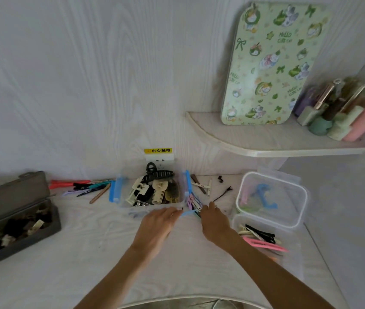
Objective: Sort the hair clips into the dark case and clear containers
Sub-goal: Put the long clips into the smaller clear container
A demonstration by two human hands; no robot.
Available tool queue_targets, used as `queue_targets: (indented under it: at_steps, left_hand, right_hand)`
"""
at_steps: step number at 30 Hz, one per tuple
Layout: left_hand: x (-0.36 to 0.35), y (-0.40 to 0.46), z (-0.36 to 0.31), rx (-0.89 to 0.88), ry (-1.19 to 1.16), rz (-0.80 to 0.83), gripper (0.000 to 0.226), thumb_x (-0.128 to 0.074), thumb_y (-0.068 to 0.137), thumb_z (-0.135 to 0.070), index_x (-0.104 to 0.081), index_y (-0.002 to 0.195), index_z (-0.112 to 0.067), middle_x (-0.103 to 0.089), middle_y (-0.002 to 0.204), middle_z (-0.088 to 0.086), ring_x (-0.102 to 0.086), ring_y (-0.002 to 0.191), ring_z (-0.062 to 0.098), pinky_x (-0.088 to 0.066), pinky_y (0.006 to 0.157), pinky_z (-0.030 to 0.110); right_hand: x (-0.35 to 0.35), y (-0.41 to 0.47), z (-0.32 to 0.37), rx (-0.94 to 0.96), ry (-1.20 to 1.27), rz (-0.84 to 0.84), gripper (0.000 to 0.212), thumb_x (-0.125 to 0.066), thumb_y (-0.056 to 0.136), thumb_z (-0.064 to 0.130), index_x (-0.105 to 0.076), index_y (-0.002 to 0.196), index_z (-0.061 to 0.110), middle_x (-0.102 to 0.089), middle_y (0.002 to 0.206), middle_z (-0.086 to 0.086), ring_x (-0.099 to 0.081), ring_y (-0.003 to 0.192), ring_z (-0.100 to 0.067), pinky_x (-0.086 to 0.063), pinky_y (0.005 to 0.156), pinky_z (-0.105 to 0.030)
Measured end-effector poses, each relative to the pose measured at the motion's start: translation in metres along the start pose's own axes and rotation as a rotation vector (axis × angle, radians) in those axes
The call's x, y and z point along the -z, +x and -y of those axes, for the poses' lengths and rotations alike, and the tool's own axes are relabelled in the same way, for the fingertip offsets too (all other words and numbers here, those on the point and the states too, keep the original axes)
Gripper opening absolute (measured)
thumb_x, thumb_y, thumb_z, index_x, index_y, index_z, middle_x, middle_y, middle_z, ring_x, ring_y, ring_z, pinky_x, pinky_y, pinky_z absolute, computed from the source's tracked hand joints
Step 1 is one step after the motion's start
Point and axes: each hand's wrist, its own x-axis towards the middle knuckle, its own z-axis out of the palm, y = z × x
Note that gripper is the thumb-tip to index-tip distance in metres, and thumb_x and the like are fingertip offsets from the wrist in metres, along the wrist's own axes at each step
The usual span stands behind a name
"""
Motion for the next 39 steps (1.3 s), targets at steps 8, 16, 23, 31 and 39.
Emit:
queue_targets:
  at_steps: [8,16,23,31,39]
  left_hand:
    - [-0.001,-0.012,-0.004,0.283,-0.210,-0.031,0.028,-0.076,0.073,-0.013,-0.070,0.097,-0.026,-0.068,0.083,-0.011,-0.065,0.068,0.007,-0.051,0.047,0.022]
    - [-0.010,-0.024,-0.014,0.439,-0.476,0.033,0.020,-0.062,0.087,-0.021,-0.065,0.104,-0.031,-0.064,0.095,-0.023,-0.058,0.080,-0.006,-0.043,0.058,0.005]
    - [-0.019,0.005,-0.045,0.378,-0.662,-0.035,0.022,-0.066,0.085,-0.017,-0.066,0.104,-0.028,-0.065,0.093,-0.021,-0.062,0.081,-0.005,-0.056,0.064,0.021]
    - [-0.009,0.052,-0.116,0.101,-0.709,-0.007,0.017,-0.059,0.089,-0.028,-0.065,0.104,-0.031,-0.067,0.100,-0.019,-0.058,0.085,-0.007,-0.046,0.075,0.011]
    - [-0.022,0.037,-0.116,-0.009,-0.581,0.055,0.022,-0.050,0.092,-0.034,-0.064,0.108,-0.030,-0.065,0.110,-0.017,-0.056,0.104,-0.001,-0.043,0.091,0.017]
  right_hand:
    - [0.012,-0.011,-0.015,0.119,0.145,-0.088,0.022,-0.042,0.094,0.009,-0.045,0.116,0.005,-0.047,0.115,-0.015,-0.057,0.098,-0.034,-0.045,0.076,-0.038]
    - [0.046,-0.046,-0.068,0.092,0.790,-0.236,0.006,-0.053,0.092,0.009,-0.056,0.097,0.010,-0.065,0.090,-0.003,-0.062,0.083,-0.018,-0.051,0.078,-0.023]
    - [0.056,-0.097,-0.110,-0.053,1.367,-0.397,0.020,-0.055,0.088,-0.004,-0.057,0.087,0.015,-0.067,0.086,-0.005,-0.067,0.069,0.001,-0.052,0.069,-0.009]
    - [0.016,-0.127,-0.160,-0.298,1.038,-0.382,0.021,-0.053,0.087,-0.006,-0.052,0.082,0.014,-0.061,0.074,0.001,-0.061,0.060,0.004,-0.048,0.066,-0.013]
    - [0.004,-0.125,-0.166,-0.223,0.227,-0.178,0.025,-0.053,0.092,0.025,-0.060,0.116,0.025,-0.061,0.117,0.004,-0.053,0.109,-0.017,-0.041,0.091,-0.026]
